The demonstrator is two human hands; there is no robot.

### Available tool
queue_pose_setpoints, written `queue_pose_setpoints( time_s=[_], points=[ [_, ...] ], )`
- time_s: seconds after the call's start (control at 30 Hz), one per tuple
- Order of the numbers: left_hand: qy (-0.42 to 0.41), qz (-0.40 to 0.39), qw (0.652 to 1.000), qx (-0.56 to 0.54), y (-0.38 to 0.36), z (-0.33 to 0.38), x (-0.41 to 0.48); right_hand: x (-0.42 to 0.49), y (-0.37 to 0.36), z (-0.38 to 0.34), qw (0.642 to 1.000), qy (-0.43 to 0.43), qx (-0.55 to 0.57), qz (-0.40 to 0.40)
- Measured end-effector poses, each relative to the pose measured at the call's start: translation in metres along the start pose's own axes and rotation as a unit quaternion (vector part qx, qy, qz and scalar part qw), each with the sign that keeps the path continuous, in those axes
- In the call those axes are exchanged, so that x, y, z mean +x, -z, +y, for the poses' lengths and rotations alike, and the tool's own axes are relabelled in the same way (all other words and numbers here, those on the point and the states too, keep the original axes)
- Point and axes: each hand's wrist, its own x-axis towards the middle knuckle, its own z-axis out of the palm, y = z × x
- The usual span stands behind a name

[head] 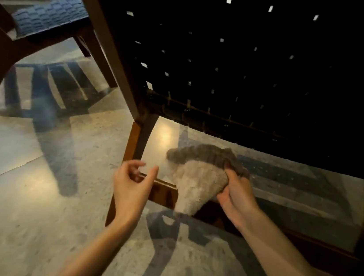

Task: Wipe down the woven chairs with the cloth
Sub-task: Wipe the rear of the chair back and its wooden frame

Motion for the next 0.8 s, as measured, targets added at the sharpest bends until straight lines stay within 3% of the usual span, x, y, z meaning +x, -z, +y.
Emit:
queue_pose_setpoints(
  time_s=[0.1,0.2,0.27,0.47,0.53,0.67,0.8],
  points=[
    [0.225,-0.13,0.966,-0.013,-0.019,0.001,-0.027,0.0,-0.002,-0.005,0.991,-0.021,0.129,0.009],
    [0.424,-0.271,0.854,-0.135,-0.031,0.007,-0.037,0.001,-0.001,-0.009,0.986,-0.016,0.163,-0.015],
    [0.454,-0.28,0.798,-0.28,-0.037,0.01,-0.034,0.0,-0.001,-0.007,0.985,-0.017,0.167,-0.033],
    [0.435,-0.193,0.728,-0.494,-0.025,0.029,-0.004,-0.005,-0.004,0.007,0.985,-0.042,0.16,-0.054],
    [0.423,-0.176,0.726,-0.512,-0.015,0.032,0.008,-0.003,-0.006,0.012,0.989,-0.041,0.138,-0.04],
    [0.368,-0.165,0.759,-0.511,-0.005,0.028,0.03,0.01,-0.016,0.014,0.995,-0.018,0.098,-0.005],
    [0.297,-0.121,0.807,-0.496,-0.011,0.028,0.05,0.025,-0.039,0.011,0.992,-0.001,0.128,0.01]
  ],
)
